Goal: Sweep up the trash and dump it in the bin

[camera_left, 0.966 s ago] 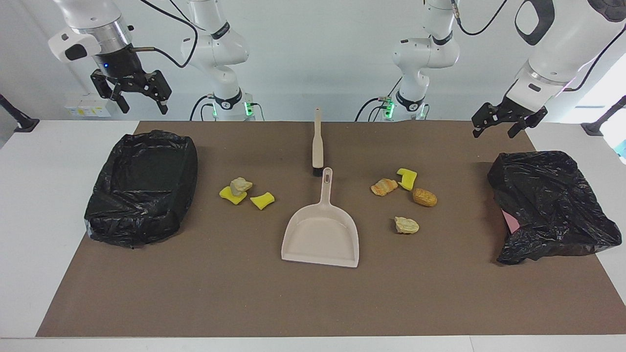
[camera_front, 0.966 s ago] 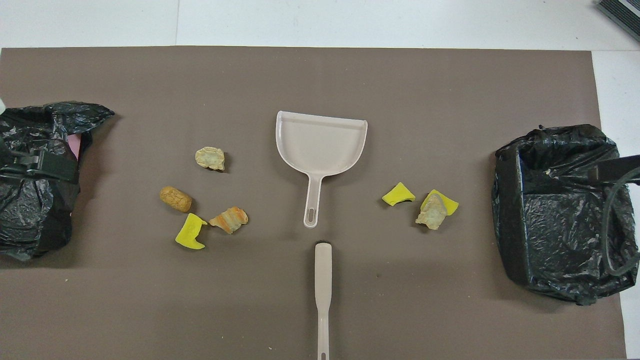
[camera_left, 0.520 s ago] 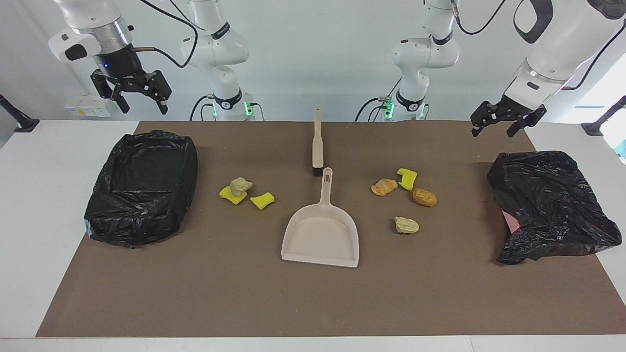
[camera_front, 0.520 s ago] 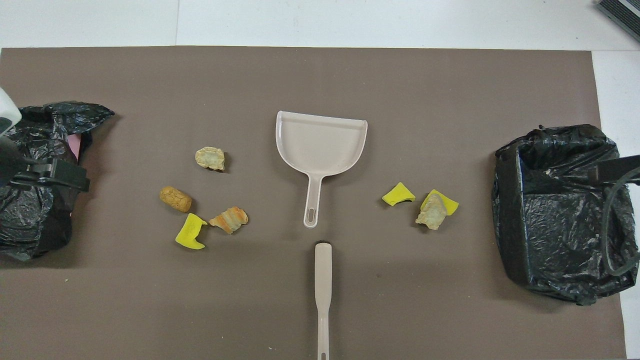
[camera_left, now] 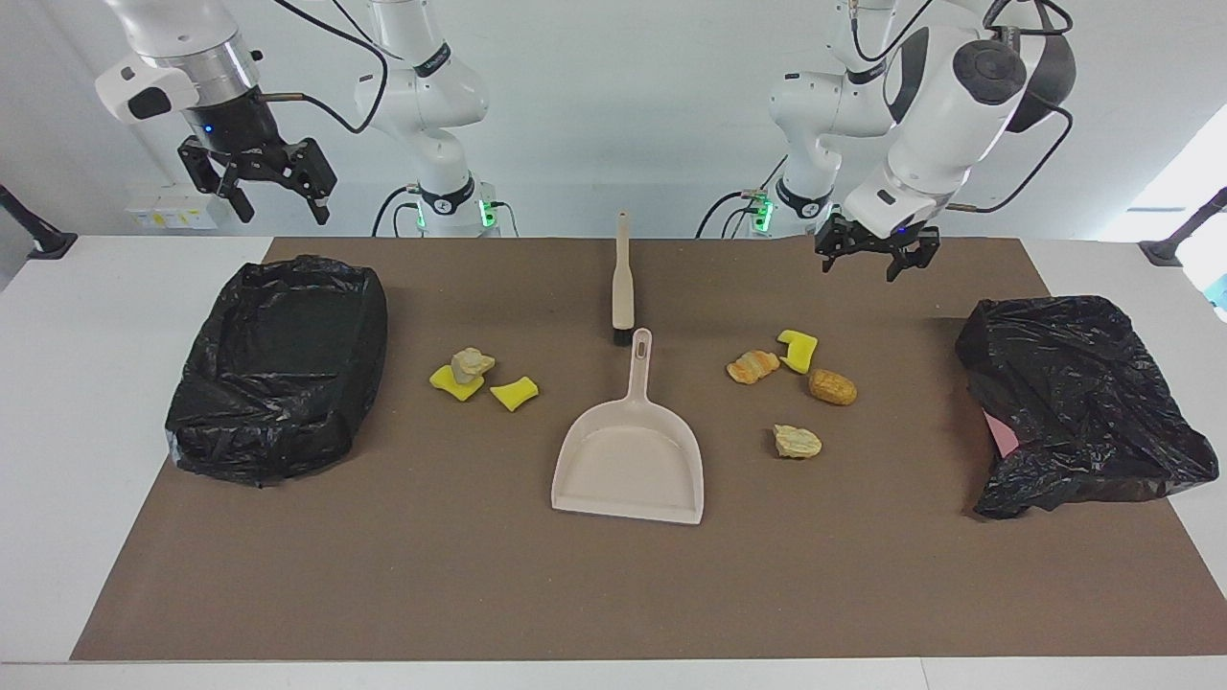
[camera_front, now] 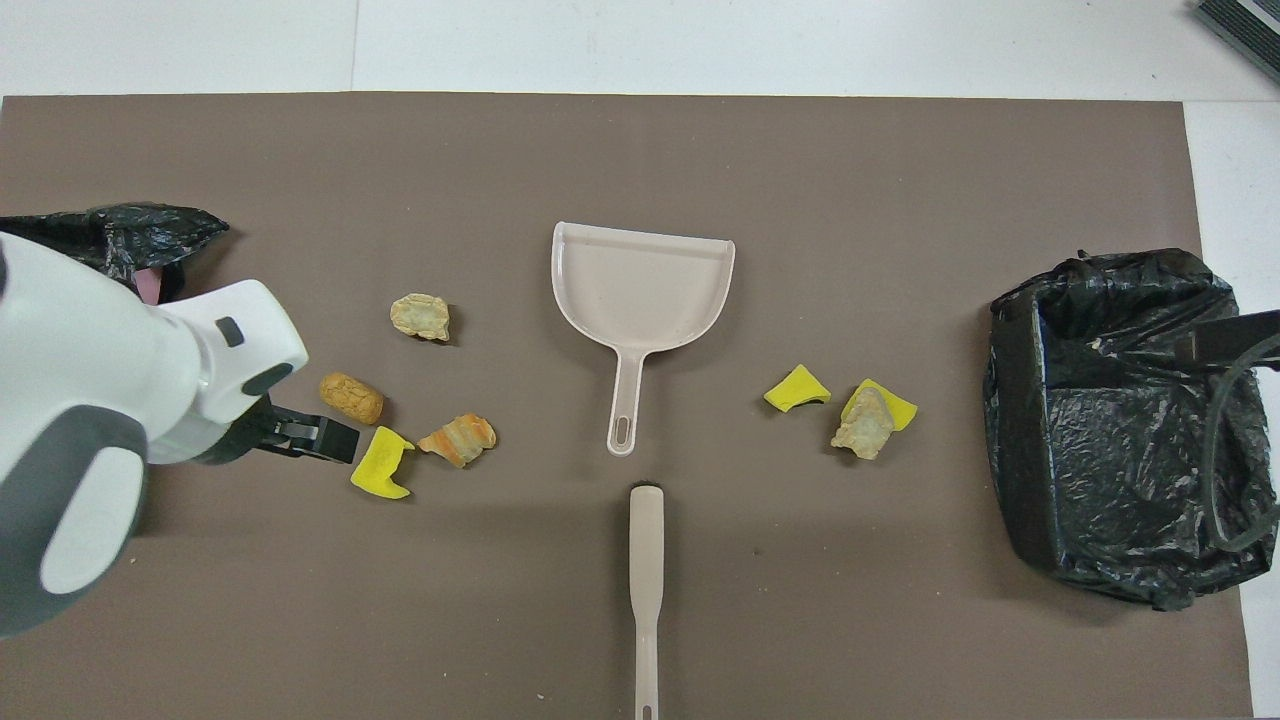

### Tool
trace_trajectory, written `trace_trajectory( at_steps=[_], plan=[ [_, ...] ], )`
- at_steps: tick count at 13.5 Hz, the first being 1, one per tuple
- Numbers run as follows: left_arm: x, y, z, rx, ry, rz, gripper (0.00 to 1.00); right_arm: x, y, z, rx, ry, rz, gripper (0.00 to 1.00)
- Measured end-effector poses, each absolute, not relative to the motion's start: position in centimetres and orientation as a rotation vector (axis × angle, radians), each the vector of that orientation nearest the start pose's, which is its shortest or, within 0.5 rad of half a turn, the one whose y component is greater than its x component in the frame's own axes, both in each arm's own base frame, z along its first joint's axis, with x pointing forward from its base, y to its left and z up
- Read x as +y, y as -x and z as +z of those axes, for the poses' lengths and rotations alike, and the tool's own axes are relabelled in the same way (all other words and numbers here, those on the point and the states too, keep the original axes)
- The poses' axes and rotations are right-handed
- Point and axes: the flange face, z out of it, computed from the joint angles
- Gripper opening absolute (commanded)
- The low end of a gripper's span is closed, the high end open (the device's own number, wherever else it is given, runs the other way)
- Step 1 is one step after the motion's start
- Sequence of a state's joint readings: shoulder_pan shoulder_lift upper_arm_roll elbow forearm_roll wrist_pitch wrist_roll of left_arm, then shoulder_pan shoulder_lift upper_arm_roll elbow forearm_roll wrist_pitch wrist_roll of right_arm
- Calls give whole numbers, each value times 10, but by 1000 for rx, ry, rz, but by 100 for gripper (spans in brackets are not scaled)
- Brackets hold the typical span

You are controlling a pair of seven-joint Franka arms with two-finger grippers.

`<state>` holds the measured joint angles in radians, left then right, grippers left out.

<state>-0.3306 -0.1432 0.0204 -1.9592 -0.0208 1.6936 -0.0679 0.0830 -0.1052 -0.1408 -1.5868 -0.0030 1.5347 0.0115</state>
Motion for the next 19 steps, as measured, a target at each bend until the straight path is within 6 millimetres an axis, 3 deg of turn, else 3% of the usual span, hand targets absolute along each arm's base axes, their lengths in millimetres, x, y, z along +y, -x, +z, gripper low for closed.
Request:
trace_trajectory(
  at_steps=[5,11,14,17,19],
  plan=[
    [-279,-415,483,289,3094,160,100,-35,-517,669,108,3128,-82,100],
    [-394,-329,433,238,3084,115,100,-35,-517,669,108,3128,-82,100],
    [-426,-289,410,227,3076,106,100,-35,-517,669,108,3128,-82,100],
    [-430,-262,377,237,3079,93,100,-35,-517,669,108,3128,-82,100],
    [-430,-253,366,260,3072,97,100,-35,-517,669,108,3128,-82,100]
  ],
)
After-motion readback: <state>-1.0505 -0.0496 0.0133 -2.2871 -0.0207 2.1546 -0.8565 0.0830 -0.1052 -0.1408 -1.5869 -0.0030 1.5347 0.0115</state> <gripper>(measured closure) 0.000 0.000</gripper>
